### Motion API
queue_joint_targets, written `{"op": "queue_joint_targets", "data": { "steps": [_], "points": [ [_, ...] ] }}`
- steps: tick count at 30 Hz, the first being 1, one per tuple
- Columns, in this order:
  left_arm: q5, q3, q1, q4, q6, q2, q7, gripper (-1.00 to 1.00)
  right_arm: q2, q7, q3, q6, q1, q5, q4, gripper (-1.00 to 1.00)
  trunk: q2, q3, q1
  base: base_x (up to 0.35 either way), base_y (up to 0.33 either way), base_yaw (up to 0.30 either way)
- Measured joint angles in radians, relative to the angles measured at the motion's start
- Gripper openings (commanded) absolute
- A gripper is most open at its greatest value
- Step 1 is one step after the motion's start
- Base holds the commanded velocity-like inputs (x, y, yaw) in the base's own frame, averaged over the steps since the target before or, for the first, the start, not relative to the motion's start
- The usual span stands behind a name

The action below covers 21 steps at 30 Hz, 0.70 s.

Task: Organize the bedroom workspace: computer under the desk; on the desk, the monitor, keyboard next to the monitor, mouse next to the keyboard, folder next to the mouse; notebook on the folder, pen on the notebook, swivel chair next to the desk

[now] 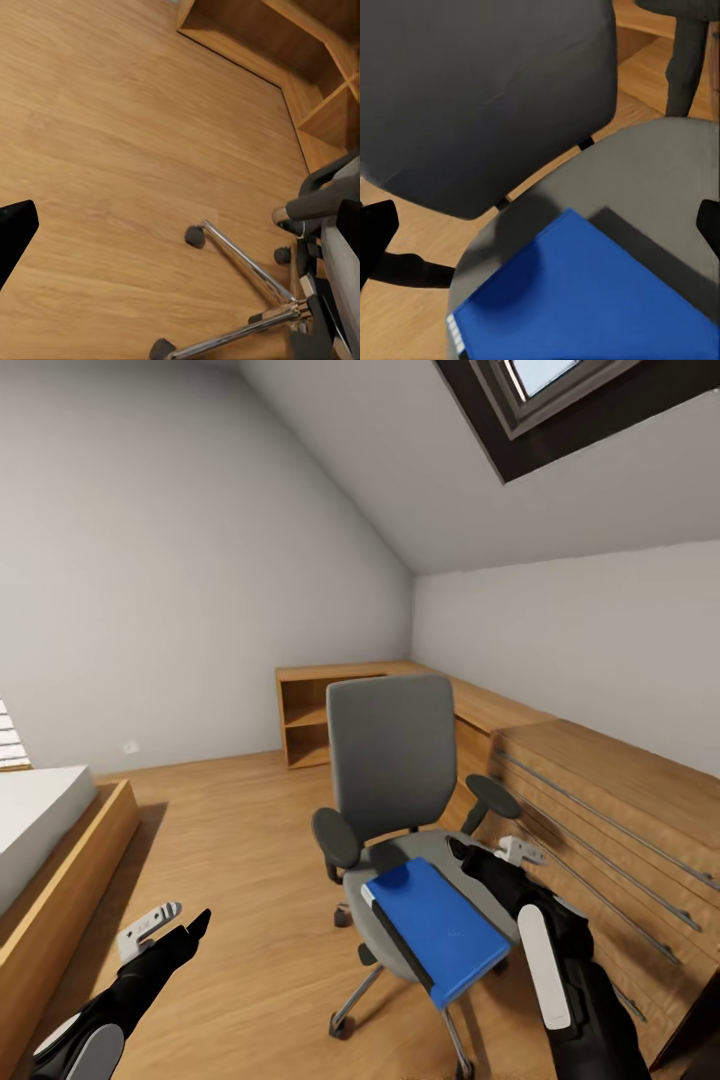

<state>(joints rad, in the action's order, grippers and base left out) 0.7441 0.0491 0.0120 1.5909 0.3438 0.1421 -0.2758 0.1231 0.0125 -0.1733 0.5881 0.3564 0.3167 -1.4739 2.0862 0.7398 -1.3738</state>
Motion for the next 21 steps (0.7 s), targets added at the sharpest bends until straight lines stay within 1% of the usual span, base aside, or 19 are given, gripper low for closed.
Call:
{"op": "queue_joint_targets", "data": {
  "steps": [4,11,15,21],
  "points": [
    [0.001,0.000,0.000,0.000,-0.002,0.001,0.001,1.00,0.000,0.000,-0.013,0.000,0.000,0.015,0.003,1.00,0.000,0.000,0.000,-0.116,0.184,-0.267],
    [0.002,0.000,0.000,0.000,-0.004,0.002,0.003,1.00,0.000,0.000,-0.016,0.000,0.000,0.021,0.004,1.00,0.000,0.000,0.000,-0.070,0.044,-0.267],
    [0.002,0.000,0.000,0.000,-0.004,0.002,0.003,1.00,0.000,0.000,-0.016,0.000,0.000,0.021,0.005,1.00,0.000,0.000,0.000,-0.253,0.137,-0.243],
    [0.001,0.000,0.000,0.000,-0.004,0.002,0.003,1.00,0.000,-0.001,-0.017,-0.003,0.000,0.022,0.013,1.00,0.000,0.000,-0.001,-0.289,0.184,-0.067]
  ]
}}
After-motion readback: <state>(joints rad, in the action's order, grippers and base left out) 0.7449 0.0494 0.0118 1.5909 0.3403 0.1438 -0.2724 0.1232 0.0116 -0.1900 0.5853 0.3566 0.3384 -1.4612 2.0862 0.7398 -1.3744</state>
